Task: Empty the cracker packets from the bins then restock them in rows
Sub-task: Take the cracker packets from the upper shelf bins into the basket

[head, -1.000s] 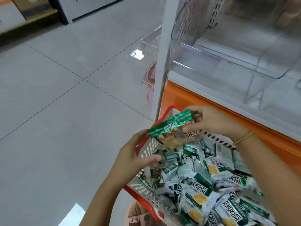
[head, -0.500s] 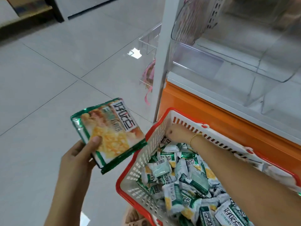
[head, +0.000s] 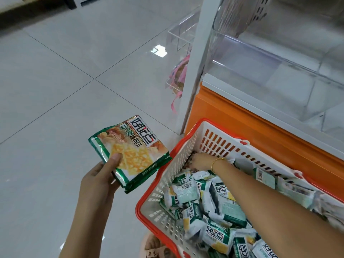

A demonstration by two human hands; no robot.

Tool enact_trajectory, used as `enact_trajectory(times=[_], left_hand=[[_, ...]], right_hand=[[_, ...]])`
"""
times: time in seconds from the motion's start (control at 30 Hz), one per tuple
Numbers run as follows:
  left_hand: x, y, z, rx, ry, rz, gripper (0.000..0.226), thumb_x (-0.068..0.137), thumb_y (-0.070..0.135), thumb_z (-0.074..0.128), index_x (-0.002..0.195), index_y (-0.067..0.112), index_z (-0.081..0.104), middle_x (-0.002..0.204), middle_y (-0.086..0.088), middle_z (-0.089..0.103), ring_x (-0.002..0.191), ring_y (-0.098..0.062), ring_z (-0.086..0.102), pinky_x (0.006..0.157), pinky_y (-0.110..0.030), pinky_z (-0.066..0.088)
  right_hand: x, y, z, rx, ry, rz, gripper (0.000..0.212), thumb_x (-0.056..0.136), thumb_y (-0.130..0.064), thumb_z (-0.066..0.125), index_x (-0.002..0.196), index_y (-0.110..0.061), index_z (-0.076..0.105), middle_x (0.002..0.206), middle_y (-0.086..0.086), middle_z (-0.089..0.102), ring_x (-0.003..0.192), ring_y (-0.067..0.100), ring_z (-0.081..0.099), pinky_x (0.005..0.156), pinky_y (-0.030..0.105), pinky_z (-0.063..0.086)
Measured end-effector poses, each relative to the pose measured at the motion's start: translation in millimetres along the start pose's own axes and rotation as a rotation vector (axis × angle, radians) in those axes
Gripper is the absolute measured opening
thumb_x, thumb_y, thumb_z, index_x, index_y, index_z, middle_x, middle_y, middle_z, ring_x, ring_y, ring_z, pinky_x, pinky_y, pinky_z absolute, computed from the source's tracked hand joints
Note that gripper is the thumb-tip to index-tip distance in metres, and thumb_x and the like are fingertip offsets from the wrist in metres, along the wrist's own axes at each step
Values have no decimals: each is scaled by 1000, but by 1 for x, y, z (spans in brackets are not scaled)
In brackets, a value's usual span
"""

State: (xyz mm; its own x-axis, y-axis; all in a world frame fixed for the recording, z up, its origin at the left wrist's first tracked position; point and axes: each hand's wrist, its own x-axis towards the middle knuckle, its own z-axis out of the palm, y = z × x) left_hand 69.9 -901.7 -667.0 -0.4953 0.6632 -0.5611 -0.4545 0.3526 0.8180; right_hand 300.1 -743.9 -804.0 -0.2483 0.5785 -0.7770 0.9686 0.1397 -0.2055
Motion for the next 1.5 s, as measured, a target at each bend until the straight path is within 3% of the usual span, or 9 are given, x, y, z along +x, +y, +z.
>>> enact_trajectory(times=[0.03, 0.1, 0.2, 0.57, 0.83, 1.1, 1.23, 1.37, 1.5], left_hand=[[0, 0, 1, 3, -2, -7, 21, 85, 22, 65, 99, 7, 65, 90, -7, 75, 84, -25, 72, 71, -33, 52], [-2, -1, 4, 16, -13, -10, 21, 85, 24, 65, 99, 9, 65, 89, -5, 75, 83, -24, 72, 72, -33, 52], [-5, -1, 7, 37, -30, -2, 20, 85, 25, 64, 98, 10, 66, 88, -3, 75, 79, -20, 73, 71, -32, 52], [-6, -1, 9, 42, -42, 2, 20, 85, 26, 64, 98, 11, 65, 87, -2, 75, 78, -20, 73, 72, -33, 52], [-3, -4, 5, 44, -37, -3, 21, 86, 27, 64, 101, 12, 65, 88, -1, 75, 80, -20, 73, 76, -35, 53], [-7, -1, 11, 45, -47, 9, 21, 85, 28, 64, 100, 13, 64, 89, -1, 75, 84, -22, 72, 74, -34, 53], [-13, 1, 15, 64, -66, 30, 17, 86, 27, 64, 97, 13, 65, 85, 0, 75, 79, -20, 72, 70, -31, 53], [-16, 6, 13, 86, -74, 39, 9, 89, 19, 62, 96, 14, 63, 86, -1, 75, 79, -20, 72, 73, -33, 53], [-22, 17, 11, 82, -73, 71, 15, 87, 10, 63, 102, 9, 63, 99, -8, 72, 91, -28, 69, 76, -39, 54]], right_hand=[[3, 0, 4, 57, 90, 26, 12, 94, -16, 53, 93, -11, 63, 87, 8, 60, 82, 21, 60, 67, 28, 46], [12, 5, 15, 98, 208, 67, 43, 89, -13, 59, 131, -7, 51, 124, 15, 57, 112, 30, 57, 93, 36, 49], [18, 7, 26, 118, 254, 78, 71, 84, -18, 66, 146, -10, 32, 145, 14, 42, 129, 32, 44, 109, 42, 39], [23, 8, 25, 177, 169, 144, 55, 81, -15, 68, 132, -6, 49, 122, 11, 60, 105, 25, 60, 90, 35, 53], [-13, 19, 6, 332, 132, 53, 73, 81, 2, 65, 147, -11, 35, 144, 13, 45, 127, 28, 47, 99, 30, 44], [-42, 12, -6, 223, 156, -87, 41, 86, -10, 65, 122, -13, 46, 96, -1, 53, 70, 8, 49, 52, 18, 35], [-46, -1, -9, -16, 209, -122, 73, 76, -24, 79, 135, -3, 41, 121, 11, 59, 103, 24, 61, 80, 31, 51], [-55, -6, -5, -230, 313, -165, 41, 82, -20, 74, 118, -7, 60, 114, 11, 63, 98, 26, 62, 81, 33, 53], [-99, 5, -22, -131, 465, -265, 51, 80, -27, 75, 127, -20, 56, 121, 0, 58, 107, 21, 58, 88, 33, 50]])
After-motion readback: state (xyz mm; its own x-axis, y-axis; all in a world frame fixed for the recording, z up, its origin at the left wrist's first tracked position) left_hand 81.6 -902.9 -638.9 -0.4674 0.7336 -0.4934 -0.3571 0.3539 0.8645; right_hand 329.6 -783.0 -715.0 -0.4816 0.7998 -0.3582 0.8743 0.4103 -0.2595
